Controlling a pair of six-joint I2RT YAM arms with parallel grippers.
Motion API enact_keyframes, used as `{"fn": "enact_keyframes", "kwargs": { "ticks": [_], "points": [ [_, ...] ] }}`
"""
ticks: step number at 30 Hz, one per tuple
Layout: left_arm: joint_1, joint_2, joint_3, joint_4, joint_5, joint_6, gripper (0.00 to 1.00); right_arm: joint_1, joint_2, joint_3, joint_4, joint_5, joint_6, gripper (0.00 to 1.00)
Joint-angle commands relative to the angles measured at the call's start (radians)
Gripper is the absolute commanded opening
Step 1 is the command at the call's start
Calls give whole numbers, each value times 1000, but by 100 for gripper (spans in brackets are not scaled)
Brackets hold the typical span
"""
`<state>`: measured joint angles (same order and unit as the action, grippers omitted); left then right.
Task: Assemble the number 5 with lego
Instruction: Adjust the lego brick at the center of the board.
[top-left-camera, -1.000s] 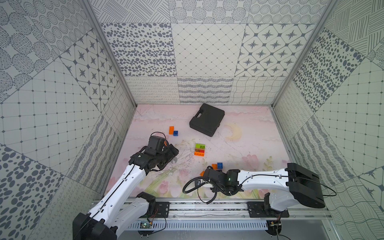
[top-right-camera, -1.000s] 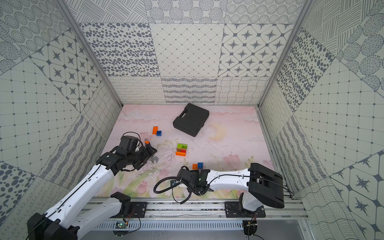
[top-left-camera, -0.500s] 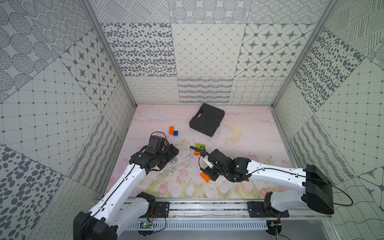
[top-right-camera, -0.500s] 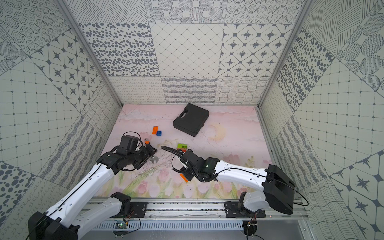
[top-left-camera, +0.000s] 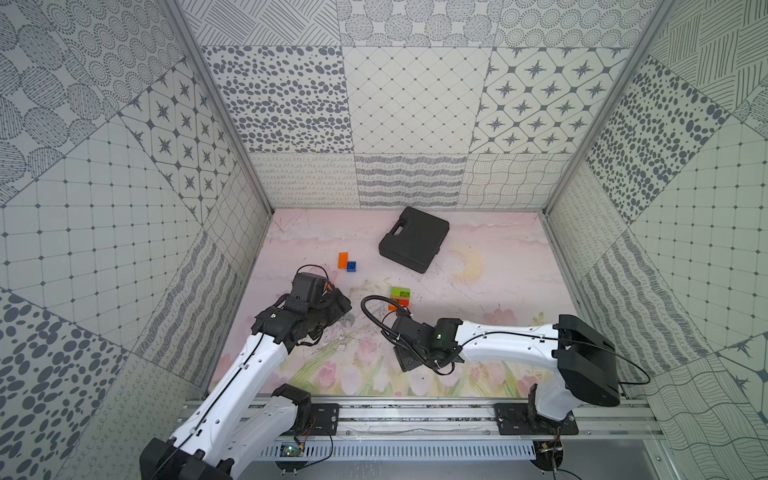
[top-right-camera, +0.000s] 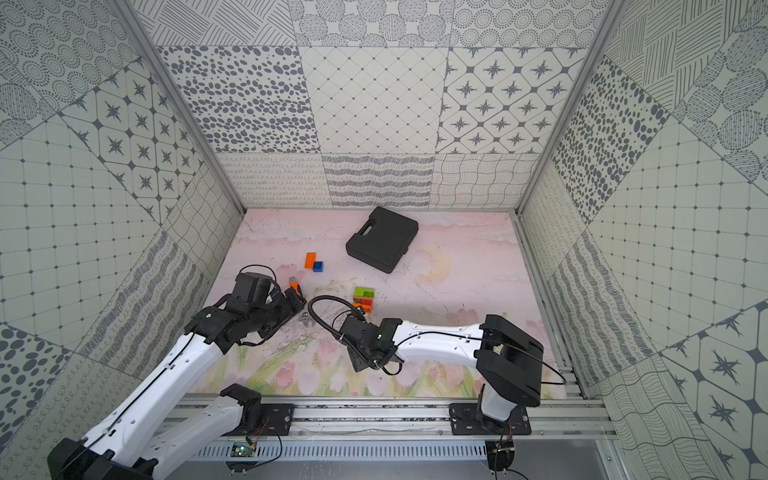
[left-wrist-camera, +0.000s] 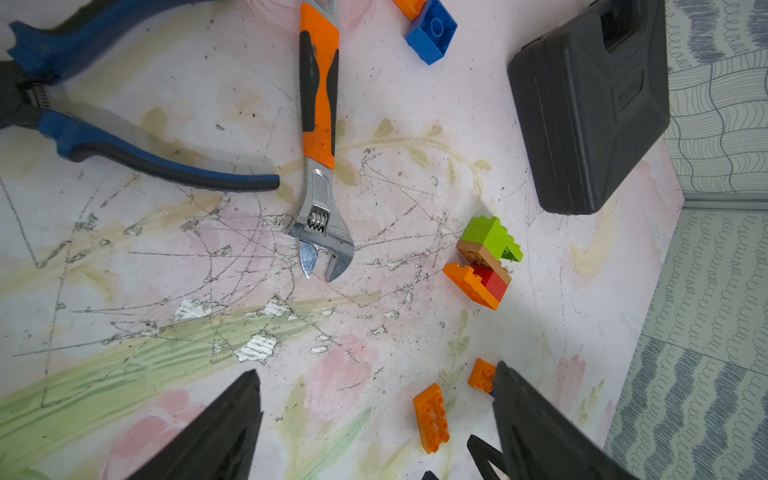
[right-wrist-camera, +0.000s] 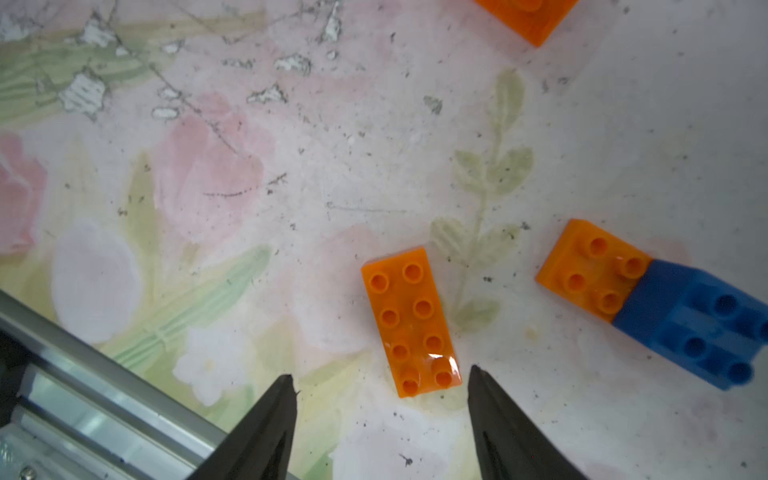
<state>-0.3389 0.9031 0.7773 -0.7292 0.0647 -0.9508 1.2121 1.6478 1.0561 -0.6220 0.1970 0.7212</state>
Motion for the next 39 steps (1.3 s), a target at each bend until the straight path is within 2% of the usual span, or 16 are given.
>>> {"fn": "enact_keyframes", "kwargs": {
  "ticks": [1, 4, 8, 15, 24, 30, 32, 34, 36, 38, 39],
  "points": [
    [10, -7, 10, -31, -36, 38, 90, -5, 46, 26, -30, 47, 7, 75],
    [11, -6, 8, -27, -30, 39, 91, -38, 83, 22, -24, 10, 10, 74],
    [11, -1, 9, -30, -29, 47, 90, -72, 116, 13, 36, -82, -64, 66],
    [11, 7, 8, -29, -22, 50, 91, -78, 157, 36, -21, -70, -172, 59],
    [12, 12, 12, -26, -26, 50, 91, -85, 169, 22, -59, -102, -403, 35],
    [12, 14, 16, -30, -20, 52, 91, -132, 137, 21, -62, -224, -560, 33],
    [12, 13, 17, -33, -19, 54, 90, -134, 137, 21, -65, -222, -598, 35],
    [12, 13, 20, -37, -22, 54, 90, -137, 149, 32, -89, -243, -640, 28],
    [12, 11, 23, -38, -21, 53, 91, -136, 151, 24, -77, -317, -695, 33],
    [12, 11, 28, -38, -20, 54, 90, -136, 163, 29, -91, -357, -745, 32],
    [12, 11, 30, -39, -23, 54, 91, -135, 169, 36, -106, -361, -769, 35]
  ]
}}
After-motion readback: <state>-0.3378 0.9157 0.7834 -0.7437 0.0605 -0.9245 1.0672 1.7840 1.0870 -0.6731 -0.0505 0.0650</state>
